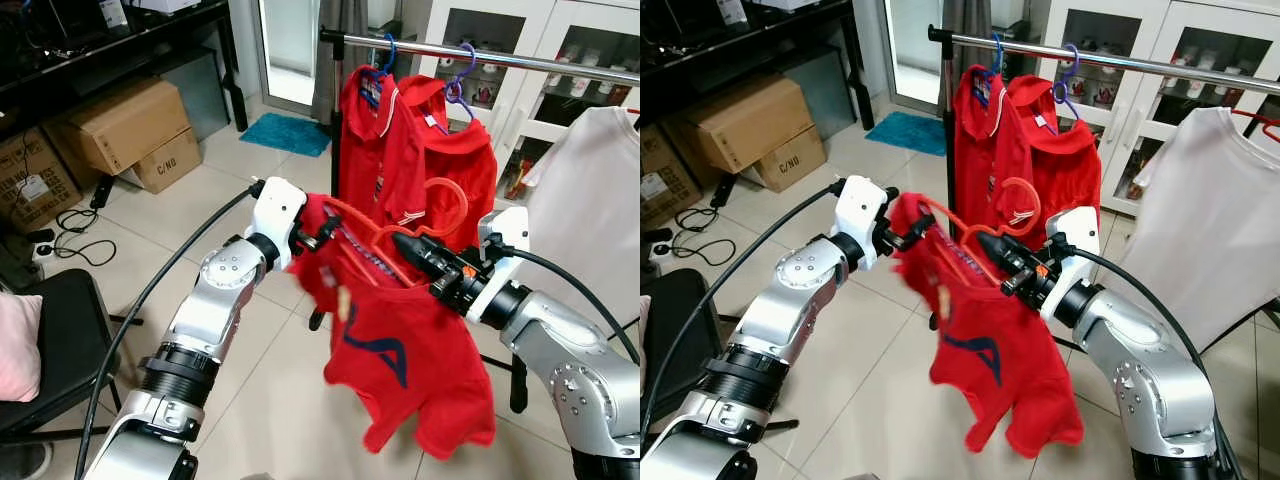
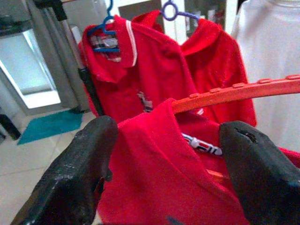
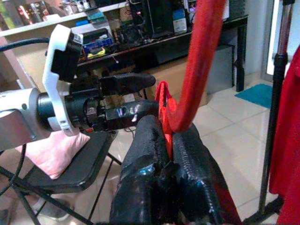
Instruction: Hang hanger
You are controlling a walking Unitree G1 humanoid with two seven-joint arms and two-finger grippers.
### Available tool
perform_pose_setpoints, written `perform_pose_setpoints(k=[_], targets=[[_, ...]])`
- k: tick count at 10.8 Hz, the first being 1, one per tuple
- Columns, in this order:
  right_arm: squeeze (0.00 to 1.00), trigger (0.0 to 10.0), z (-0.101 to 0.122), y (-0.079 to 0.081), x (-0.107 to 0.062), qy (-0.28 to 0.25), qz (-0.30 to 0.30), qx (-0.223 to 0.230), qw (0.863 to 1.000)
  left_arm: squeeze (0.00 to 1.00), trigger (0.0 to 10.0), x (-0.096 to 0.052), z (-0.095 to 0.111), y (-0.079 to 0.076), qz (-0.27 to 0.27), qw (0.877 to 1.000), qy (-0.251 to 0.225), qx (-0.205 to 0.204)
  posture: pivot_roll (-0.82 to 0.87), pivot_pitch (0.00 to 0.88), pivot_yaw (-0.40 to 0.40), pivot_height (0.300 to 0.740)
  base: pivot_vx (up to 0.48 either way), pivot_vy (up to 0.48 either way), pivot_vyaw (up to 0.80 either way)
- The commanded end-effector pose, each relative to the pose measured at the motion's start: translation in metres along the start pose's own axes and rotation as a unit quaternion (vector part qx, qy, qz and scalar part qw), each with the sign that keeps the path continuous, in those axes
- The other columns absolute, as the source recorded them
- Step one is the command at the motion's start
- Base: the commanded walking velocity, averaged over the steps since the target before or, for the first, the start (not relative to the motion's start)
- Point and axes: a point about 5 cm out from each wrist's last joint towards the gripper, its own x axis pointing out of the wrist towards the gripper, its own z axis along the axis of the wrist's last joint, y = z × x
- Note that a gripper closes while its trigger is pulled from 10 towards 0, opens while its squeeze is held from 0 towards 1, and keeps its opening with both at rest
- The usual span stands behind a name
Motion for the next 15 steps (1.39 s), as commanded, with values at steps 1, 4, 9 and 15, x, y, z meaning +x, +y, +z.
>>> perform_pose_setpoints(k=[1, 4, 9, 15], targets=[[0.0, 0.0, 0.012, 0.002, -0.001, -0.018, 0.009, -0.016, 1.0, 0.0, 1.2, 0.0, 0.003, -0.001, 0.005, 1.0, -0.002, 0.009, -0.11, 0.0, 0.04, 0.74, 0.0, 0.0, 0.0], [0.0, 0.0, 0.015, 0.001, 0.0, -0.026, 0.014, -0.012, 0.999, 0.0, 0.0, 0.001, 0.0, -0.004, 0.017, 1.0, -0.001, -0.001, -0.11, 0.0, 0.041, 0.74, 0.0, 0.0, 0.0], [0.0, 0.0, 0.017, 0.002, 0.0, -0.03, 0.027, -0.013, 0.999, 0.0, 0.0, 0.0, -0.005, 0.002, 0.027, 1.0, 0.009, -0.004, -0.11, 0.0, 0.047, 0.74, 0.0, 0.0, 0.0], [0.0, 0.0, 0.019, 0.008, -0.004, -0.035, 0.047, -0.011, 0.998, 0.0, 0.0, 0.004, -0.006, 0.013, 0.027, 1.0, 0.015, 0.002, -0.12, 0.0, 0.054, 0.74, 0.0, 0.0, 0.0]])
